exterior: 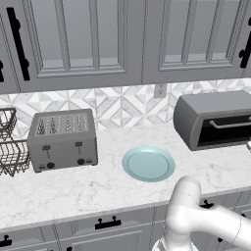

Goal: Pick up the kebab skewer and baguette bread, and place them inside the toaster oven. Close the toaster oven door and start by setting the timer.

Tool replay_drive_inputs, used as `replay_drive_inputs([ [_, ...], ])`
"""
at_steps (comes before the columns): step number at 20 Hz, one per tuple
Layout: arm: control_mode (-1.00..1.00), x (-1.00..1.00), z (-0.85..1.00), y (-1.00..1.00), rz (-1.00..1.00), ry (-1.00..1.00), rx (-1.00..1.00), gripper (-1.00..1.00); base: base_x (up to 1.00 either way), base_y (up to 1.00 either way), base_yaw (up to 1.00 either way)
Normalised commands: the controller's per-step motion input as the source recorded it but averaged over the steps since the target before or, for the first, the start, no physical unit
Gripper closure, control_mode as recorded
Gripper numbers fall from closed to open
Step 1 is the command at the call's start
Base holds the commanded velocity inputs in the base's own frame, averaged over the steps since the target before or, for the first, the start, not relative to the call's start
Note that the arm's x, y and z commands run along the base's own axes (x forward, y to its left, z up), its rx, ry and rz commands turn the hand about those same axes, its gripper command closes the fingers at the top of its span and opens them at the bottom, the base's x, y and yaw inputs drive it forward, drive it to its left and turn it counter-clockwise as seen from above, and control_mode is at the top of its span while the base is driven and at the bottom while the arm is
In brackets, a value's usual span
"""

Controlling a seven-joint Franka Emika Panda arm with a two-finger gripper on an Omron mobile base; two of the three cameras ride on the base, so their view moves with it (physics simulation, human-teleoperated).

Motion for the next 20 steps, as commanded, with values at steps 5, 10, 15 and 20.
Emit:
replay_drive_inputs([
  [5,-1.00,0.00,0.24,0.02,-0.02,-0.05,-0.02,1.00,0.00,0.00,0.00],
  [10,-1.00,0.00,0.21,0.00,0.00,-0.03,-0.01,1.00,0.00,0.00,0.00],
  [15,-1.00,0.00,0.17,0.00,-0.03,0.00,0.00,1.00,0.00,0.00,0.00],
  [20,-1.00,0.00,0.15,0.06,-0.06,0.00,0.00,1.00,0.00,0.00,0.00],
])
